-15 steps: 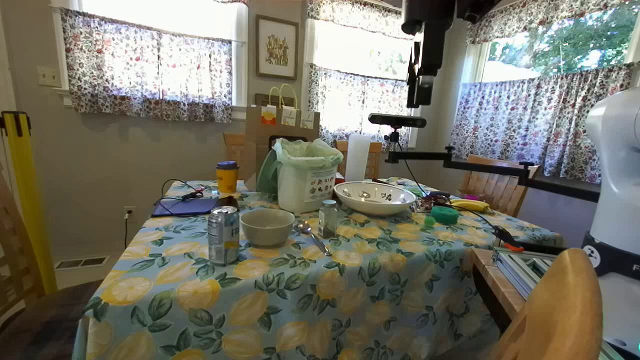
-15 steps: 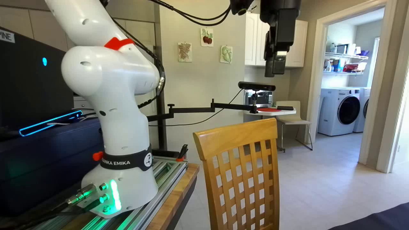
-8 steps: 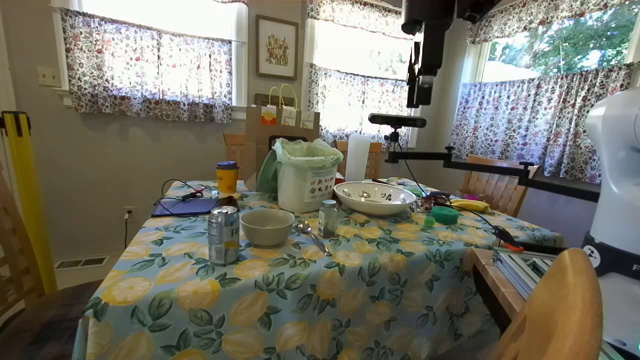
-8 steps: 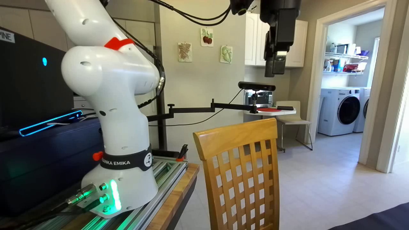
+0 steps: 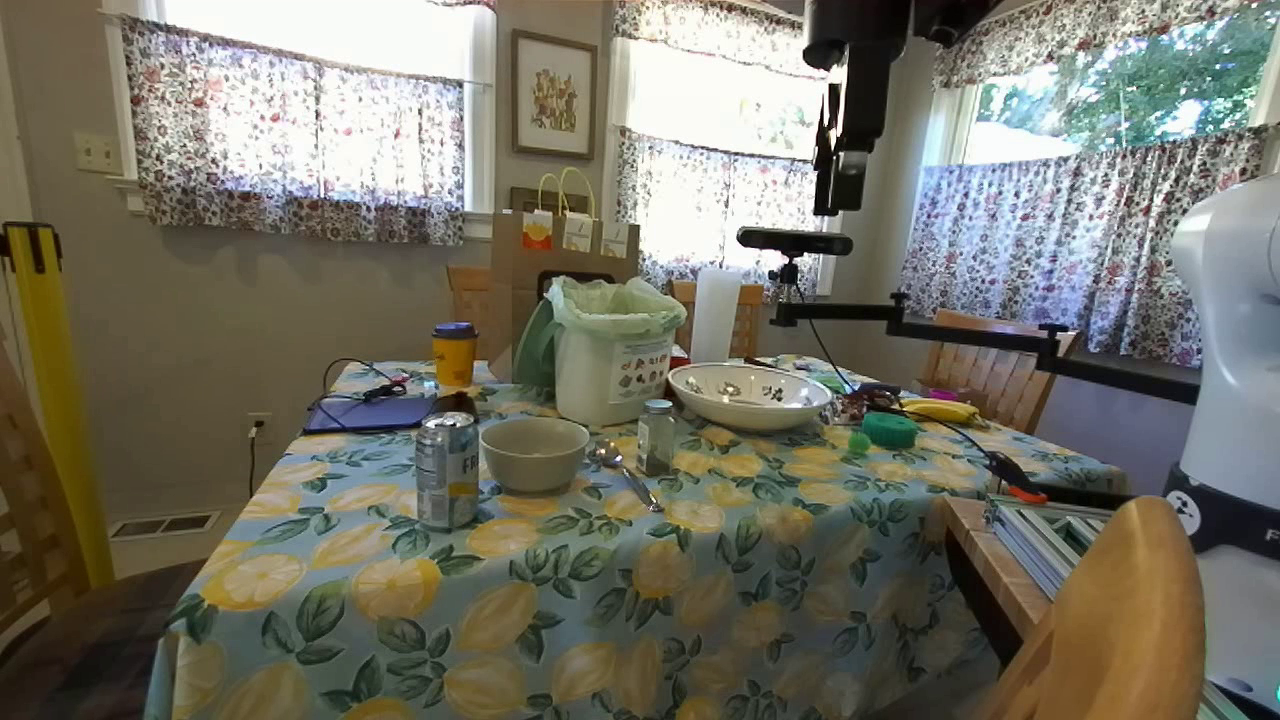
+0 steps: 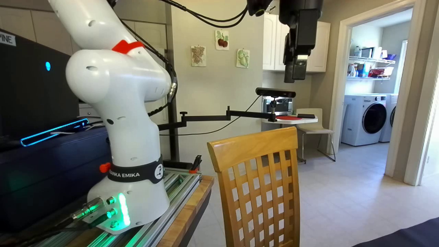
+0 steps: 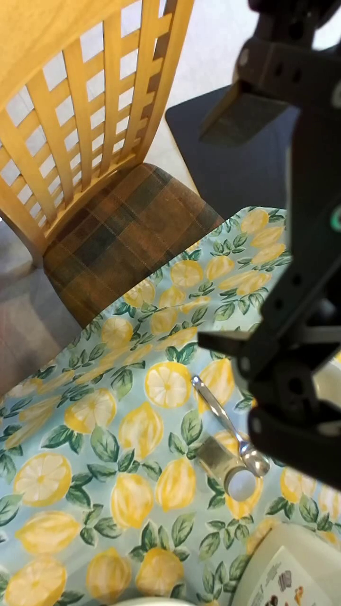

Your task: Remove the lid from the spice bottle

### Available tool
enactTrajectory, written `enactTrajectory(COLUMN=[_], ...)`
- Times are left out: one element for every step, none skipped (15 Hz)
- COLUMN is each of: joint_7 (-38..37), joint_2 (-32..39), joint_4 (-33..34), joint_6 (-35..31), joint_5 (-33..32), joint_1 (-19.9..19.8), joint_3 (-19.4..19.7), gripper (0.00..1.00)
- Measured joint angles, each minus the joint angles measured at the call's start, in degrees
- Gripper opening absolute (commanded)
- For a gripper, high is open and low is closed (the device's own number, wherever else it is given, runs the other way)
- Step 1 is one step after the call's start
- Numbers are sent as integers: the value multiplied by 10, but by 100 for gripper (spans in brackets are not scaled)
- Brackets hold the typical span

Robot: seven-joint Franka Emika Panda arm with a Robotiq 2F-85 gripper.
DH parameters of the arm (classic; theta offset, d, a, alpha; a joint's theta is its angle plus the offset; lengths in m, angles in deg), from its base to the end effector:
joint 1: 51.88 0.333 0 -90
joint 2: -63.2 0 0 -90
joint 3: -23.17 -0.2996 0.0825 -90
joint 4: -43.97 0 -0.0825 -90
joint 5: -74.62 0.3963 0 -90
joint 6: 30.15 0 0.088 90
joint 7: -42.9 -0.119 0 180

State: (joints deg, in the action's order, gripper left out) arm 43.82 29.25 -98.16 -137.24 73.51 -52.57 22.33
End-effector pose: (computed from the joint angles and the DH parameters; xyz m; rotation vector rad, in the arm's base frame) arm 0.3891 -0.0006 0.4617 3.1148 0.0342 -0.0301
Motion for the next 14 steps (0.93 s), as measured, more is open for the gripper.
enactTrajectory(joint_7=[0,0,0,0,-1,-1,-5,-8,-11,-15,-19,-23,-28,-33], joint_2=[0,2,6,13,23,35,50,67,83,102,122,142,161,181], joint_4=[0,0,0,0,1,4,6,10,16,24,34,46,57,69], joint_6=[-1,-5,-14,-26,-40,-56,-73,-90,-103,-116,-126,-137,-145,-150], joint_5=[0,0,0,-1,-2,-2,-3,-3,-4,-6,-7,-8,-9,-9], joint_1=[0,0,0,-1,-1,-2,-4,-7,-12,-18,-24,-32,-39,-47], joint_3=[0,0,0,1,2,3,5,7,8,11,14,17,22,29], gripper=[100,100,100,100,100,100,100,100,100,100,100,100,100,100])
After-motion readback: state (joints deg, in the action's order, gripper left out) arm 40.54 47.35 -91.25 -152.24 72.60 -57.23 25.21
